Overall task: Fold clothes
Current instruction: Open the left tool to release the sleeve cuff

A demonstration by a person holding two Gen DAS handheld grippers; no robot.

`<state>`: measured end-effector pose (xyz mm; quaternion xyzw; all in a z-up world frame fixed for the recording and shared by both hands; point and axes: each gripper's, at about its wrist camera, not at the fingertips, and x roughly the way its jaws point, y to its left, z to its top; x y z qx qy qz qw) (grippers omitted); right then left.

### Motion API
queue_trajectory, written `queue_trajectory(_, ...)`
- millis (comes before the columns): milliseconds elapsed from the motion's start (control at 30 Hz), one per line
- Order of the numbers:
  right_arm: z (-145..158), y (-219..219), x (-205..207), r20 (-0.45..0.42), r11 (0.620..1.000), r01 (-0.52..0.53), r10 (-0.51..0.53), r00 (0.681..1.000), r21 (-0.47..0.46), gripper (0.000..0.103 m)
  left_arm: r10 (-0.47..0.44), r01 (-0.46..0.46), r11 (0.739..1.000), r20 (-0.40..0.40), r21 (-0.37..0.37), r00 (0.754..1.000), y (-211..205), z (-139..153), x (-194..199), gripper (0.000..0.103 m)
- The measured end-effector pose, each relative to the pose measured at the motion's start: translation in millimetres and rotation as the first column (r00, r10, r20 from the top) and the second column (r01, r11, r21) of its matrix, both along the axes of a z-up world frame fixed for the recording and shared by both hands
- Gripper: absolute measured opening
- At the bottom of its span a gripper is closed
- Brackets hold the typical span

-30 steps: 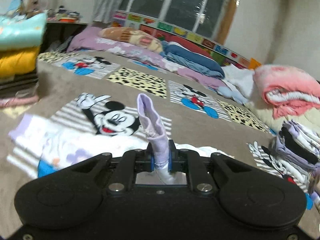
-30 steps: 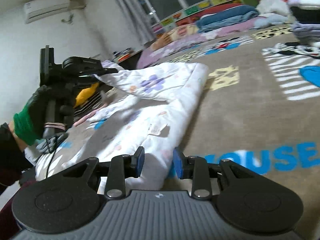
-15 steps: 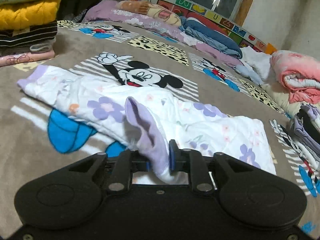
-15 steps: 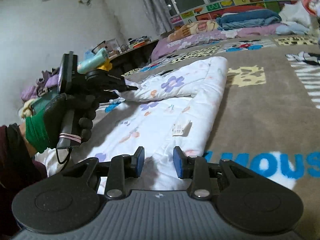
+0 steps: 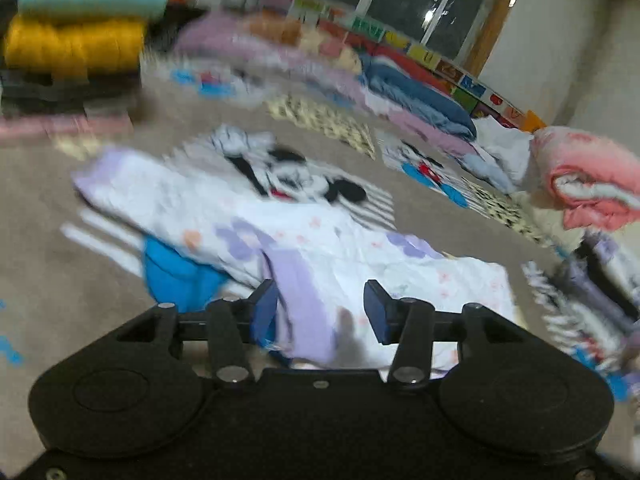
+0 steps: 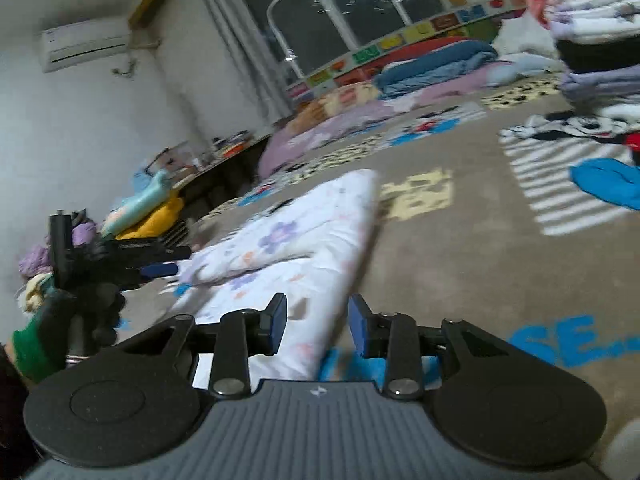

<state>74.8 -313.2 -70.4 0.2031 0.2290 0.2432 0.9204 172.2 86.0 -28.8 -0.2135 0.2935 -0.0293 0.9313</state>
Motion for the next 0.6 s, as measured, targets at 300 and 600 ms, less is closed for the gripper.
queue_trajectory(300, -4.0, 41.0, -3.3, -0.019, 0.982, -0.152, 0.151, 0.988, -0.11, 0.037, 0.019, -0.018, 1.0, 0.1, -0.004, 0.995, -0.8, 27.5, -4.4, 0.007)
queue_trajectory(600, -2.5, 19.0, -1.4, -0.023, 0.996, -0.069, 0.07, 0.997, 0.059, 0.037, 0.02, -0.026, 0.974, 0.029, 0.225, 0.999, -33.4, 9.1, -52.2, 0.02)
